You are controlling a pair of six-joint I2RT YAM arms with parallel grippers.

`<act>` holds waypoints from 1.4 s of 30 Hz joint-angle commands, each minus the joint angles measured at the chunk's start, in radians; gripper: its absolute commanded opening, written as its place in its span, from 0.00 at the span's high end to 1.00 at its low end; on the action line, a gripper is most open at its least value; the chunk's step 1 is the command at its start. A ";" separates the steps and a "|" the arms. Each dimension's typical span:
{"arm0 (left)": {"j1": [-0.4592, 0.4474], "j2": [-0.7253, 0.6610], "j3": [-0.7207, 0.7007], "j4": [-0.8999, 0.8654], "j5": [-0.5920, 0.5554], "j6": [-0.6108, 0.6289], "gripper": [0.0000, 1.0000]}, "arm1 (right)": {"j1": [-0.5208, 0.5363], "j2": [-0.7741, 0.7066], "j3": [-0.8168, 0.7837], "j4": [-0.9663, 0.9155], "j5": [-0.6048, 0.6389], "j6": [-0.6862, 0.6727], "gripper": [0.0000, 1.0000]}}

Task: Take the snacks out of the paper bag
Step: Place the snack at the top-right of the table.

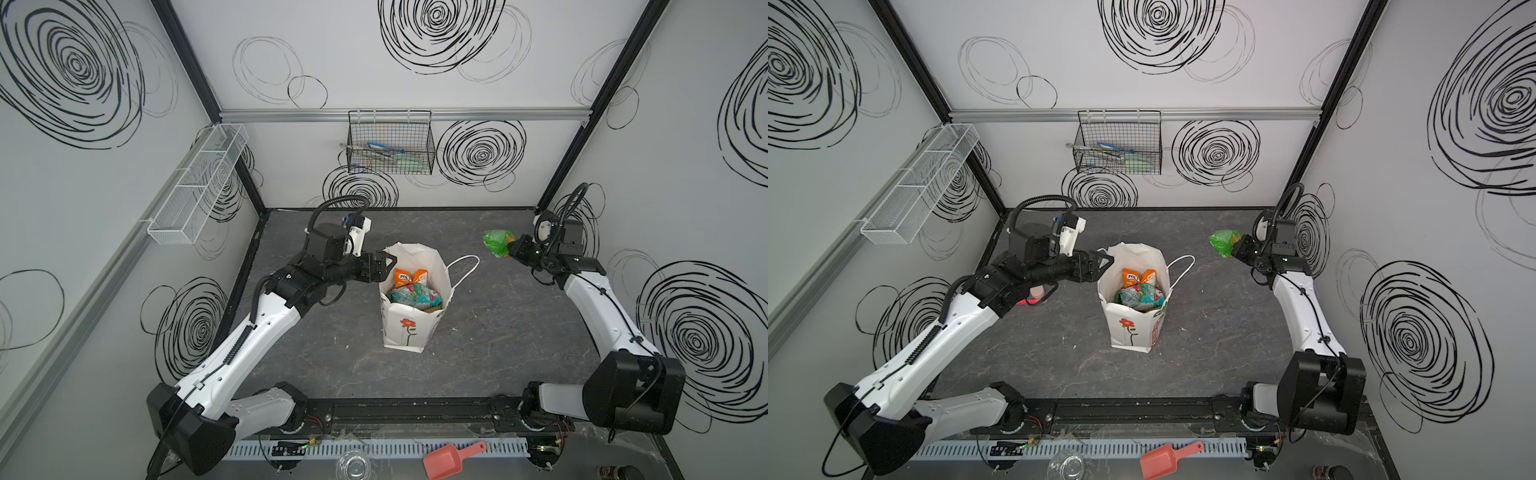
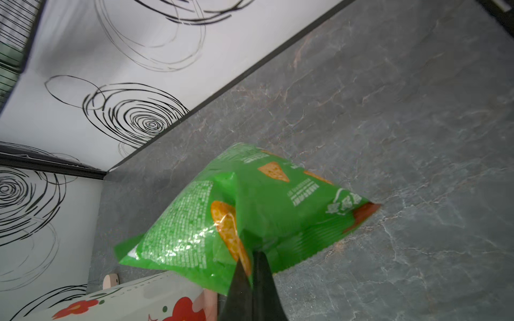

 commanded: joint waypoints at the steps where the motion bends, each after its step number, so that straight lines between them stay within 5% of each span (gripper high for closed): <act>1: 0.007 -0.002 0.019 0.042 0.027 0.019 0.06 | 0.012 0.065 -0.043 0.098 -0.009 0.019 1.00; 6: 0.007 -0.009 0.020 0.040 0.025 0.021 0.04 | 0.056 0.183 -0.047 0.067 0.030 0.017 0.96; 14: 0.007 -0.051 0.010 0.051 0.020 0.044 0.00 | 0.092 0.304 -0.085 0.083 0.039 0.022 0.68; 21: 0.007 -0.104 -0.002 0.088 0.011 0.053 0.02 | 0.093 0.250 -0.076 0.060 0.057 0.022 0.36; 28: -0.007 -0.147 0.075 0.056 -0.064 0.057 0.02 | 0.087 0.077 0.007 -0.029 0.049 0.027 0.14; 31: -0.071 -0.133 0.171 0.026 -0.148 0.084 0.02 | 0.095 -0.035 0.051 -0.027 -0.005 0.037 0.11; 36: -0.303 0.009 0.415 -0.097 -0.385 0.159 0.03 | 0.169 -0.229 0.123 0.014 -0.037 0.046 0.00; 42: -0.459 0.228 0.634 -0.224 -0.544 0.201 0.10 | 0.224 -0.359 0.269 -0.103 -0.066 0.046 0.03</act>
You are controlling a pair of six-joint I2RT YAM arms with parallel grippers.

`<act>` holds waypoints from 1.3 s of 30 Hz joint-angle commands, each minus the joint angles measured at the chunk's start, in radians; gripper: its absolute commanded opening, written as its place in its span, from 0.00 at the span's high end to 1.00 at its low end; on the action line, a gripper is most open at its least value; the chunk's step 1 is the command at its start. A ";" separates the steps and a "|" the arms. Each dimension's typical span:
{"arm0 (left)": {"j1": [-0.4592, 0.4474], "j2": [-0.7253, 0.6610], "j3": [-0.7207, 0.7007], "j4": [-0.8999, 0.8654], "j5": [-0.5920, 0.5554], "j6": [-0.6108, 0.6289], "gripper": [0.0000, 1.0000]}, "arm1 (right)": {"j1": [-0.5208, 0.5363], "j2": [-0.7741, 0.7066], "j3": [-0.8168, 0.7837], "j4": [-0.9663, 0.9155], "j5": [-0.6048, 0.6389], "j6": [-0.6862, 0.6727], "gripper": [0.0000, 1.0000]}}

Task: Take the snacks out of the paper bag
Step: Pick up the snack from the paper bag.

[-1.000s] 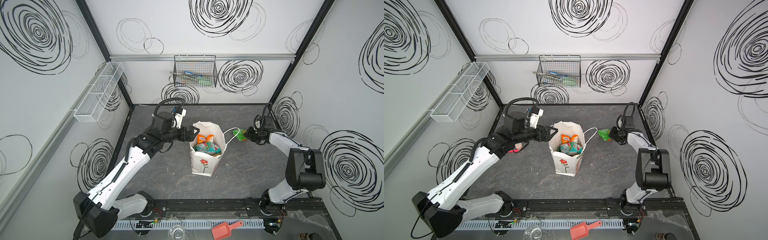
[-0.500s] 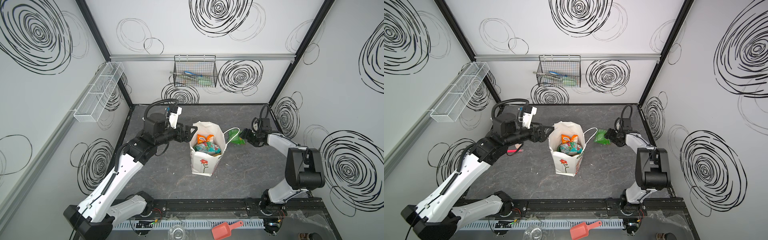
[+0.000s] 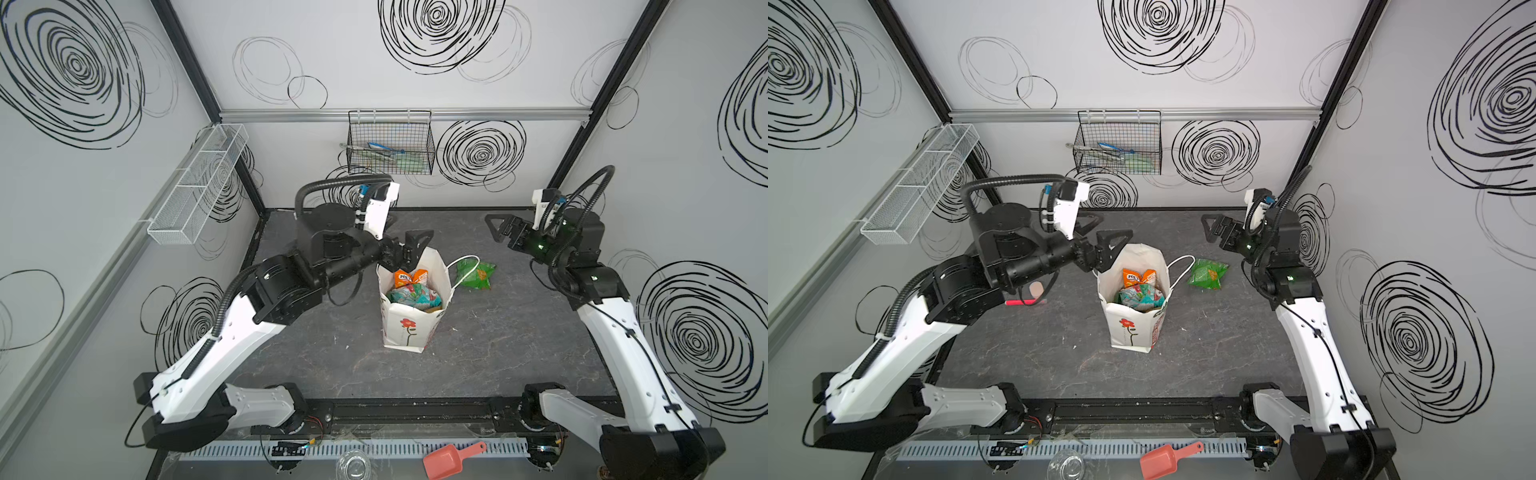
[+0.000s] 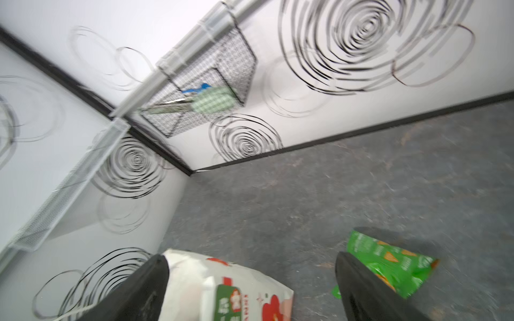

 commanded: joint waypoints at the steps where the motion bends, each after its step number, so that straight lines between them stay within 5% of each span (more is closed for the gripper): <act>1: -0.040 0.112 0.063 -0.109 -0.138 0.048 0.12 | 0.008 -0.048 0.072 -0.115 -0.041 0.002 0.03; 12: -0.053 0.373 0.102 -0.221 -0.119 -0.031 0.46 | 0.018 -0.124 0.220 -0.371 -0.177 -0.128 0.03; 23: 0.016 0.329 -0.182 -0.186 -0.021 -0.066 0.47 | 0.031 -0.112 0.221 -0.359 -0.193 -0.123 0.03; 33: 0.047 0.355 -0.296 -0.169 0.038 -0.054 0.31 | 0.041 -0.100 0.204 -0.348 -0.209 -0.108 0.03; 39: 0.054 0.388 -0.333 -0.169 -0.012 -0.032 0.30 | 0.046 -0.099 0.197 -0.353 -0.207 -0.111 0.03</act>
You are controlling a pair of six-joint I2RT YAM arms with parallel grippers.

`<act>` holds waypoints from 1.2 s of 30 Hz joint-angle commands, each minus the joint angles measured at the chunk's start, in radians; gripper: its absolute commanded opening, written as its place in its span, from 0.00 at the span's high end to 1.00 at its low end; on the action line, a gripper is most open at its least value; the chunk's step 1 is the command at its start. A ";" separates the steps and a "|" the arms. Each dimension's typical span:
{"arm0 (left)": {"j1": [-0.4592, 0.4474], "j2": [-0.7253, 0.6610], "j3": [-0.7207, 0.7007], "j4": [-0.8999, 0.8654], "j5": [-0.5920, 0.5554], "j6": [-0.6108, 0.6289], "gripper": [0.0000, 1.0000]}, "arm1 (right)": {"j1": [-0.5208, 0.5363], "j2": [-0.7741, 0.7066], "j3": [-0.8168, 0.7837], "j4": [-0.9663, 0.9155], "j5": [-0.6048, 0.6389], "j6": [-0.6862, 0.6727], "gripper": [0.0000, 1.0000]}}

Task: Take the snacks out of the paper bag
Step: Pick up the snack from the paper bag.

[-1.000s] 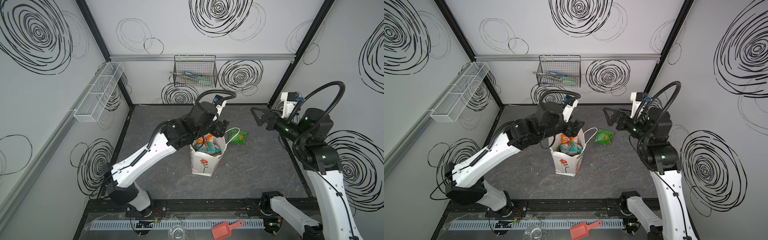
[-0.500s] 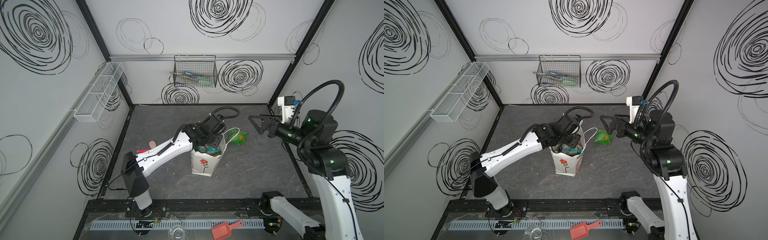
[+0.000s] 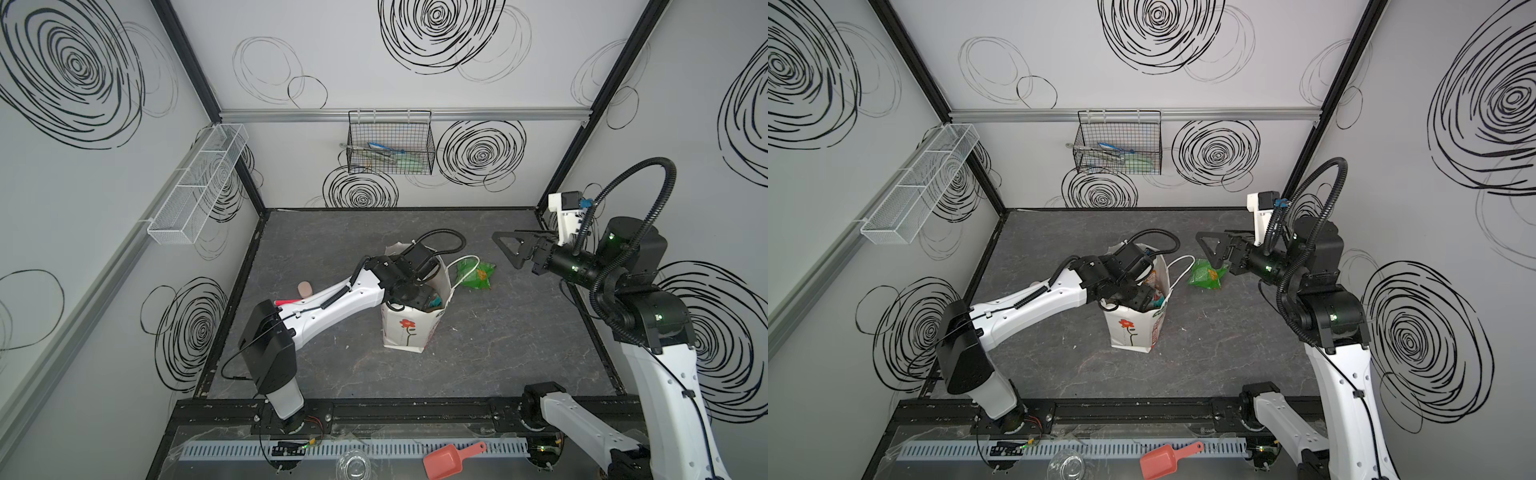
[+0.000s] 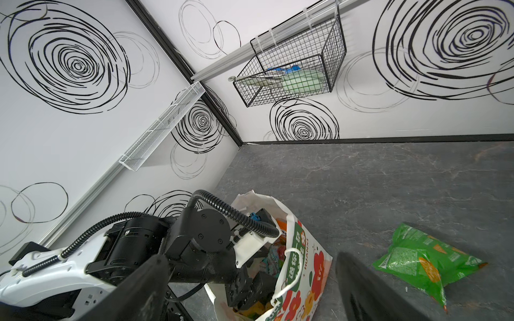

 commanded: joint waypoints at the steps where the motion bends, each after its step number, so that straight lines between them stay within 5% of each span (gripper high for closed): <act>1: 0.009 0.027 -0.023 0.017 -0.035 0.023 0.30 | 0.008 -0.001 -0.010 -0.005 -0.014 0.004 0.03; 12: 0.012 0.089 -0.050 0.043 -0.039 0.029 0.40 | 0.015 -0.002 -0.027 -0.024 -0.016 0.001 0.02; 21: 0.015 0.084 -0.027 0.050 -0.017 0.028 0.72 | 0.082 0.035 -0.033 -0.109 -0.022 -0.035 0.00; 29: 0.018 0.061 0.020 0.037 -0.004 0.025 1.00 | 0.256 0.069 -0.022 -0.125 0.128 -0.032 0.00; 36: 0.016 0.028 0.096 -0.008 -0.022 0.023 1.00 | 0.308 0.083 -0.020 -0.128 0.169 -0.033 0.00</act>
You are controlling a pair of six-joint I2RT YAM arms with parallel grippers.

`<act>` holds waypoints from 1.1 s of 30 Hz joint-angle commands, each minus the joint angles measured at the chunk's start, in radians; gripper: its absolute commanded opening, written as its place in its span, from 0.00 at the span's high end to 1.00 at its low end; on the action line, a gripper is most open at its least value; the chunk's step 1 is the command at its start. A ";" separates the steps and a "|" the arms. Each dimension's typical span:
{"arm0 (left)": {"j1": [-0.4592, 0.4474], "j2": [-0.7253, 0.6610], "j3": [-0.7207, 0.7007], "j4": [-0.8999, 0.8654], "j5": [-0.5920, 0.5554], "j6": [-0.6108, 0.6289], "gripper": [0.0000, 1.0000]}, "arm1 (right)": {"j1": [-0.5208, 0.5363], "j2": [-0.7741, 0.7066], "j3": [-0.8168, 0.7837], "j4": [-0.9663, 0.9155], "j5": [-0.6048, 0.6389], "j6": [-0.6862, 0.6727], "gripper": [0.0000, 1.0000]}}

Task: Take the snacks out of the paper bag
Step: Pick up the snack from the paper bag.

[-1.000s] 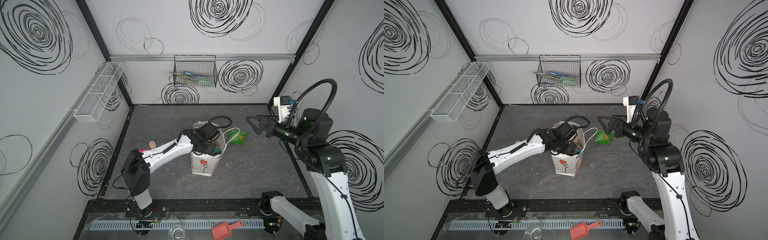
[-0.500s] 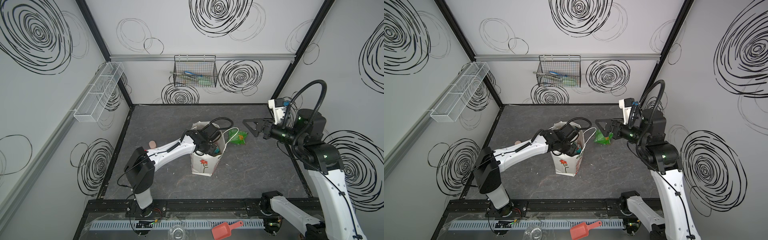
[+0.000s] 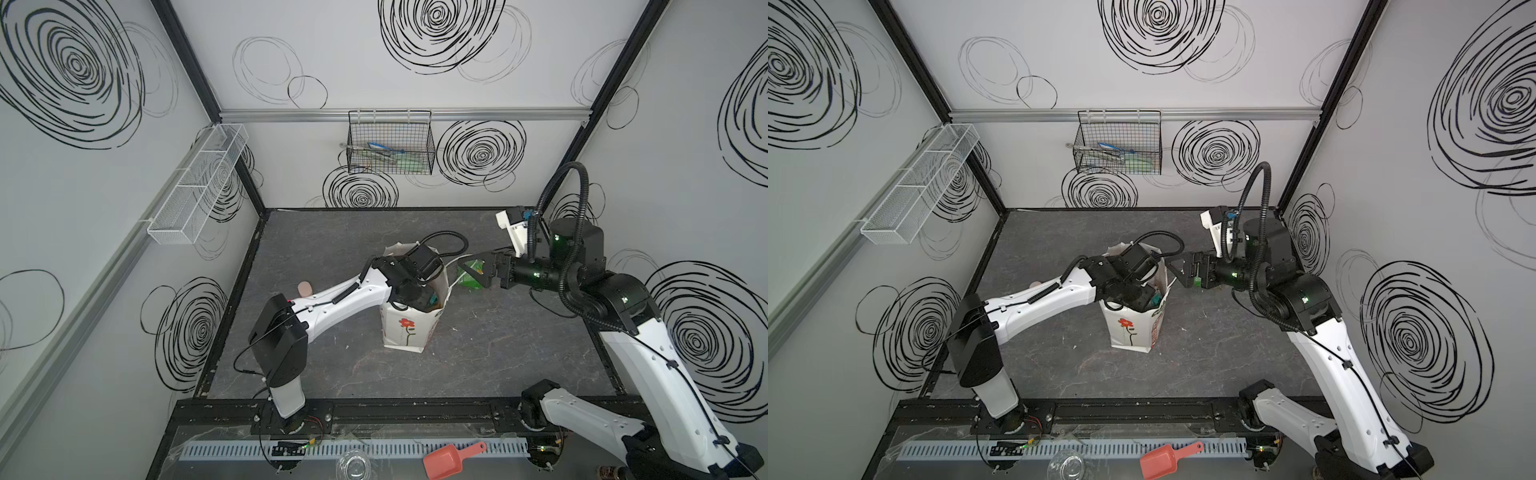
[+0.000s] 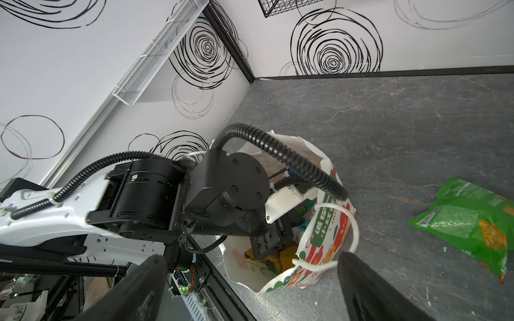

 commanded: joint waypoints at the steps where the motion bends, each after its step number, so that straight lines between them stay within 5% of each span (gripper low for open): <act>1: 0.012 -0.038 0.073 -0.025 -0.036 -0.003 1.00 | 0.019 0.000 0.006 -0.018 0.047 -0.009 0.00; 19: 0.011 -0.080 0.276 -0.089 -0.102 0.006 1.00 | 0.026 -0.024 0.035 0.018 0.155 -0.006 0.01; 33: 0.009 -0.104 0.464 -0.142 -0.037 0.027 1.00 | 0.025 -0.071 0.027 0.067 0.213 0.025 0.02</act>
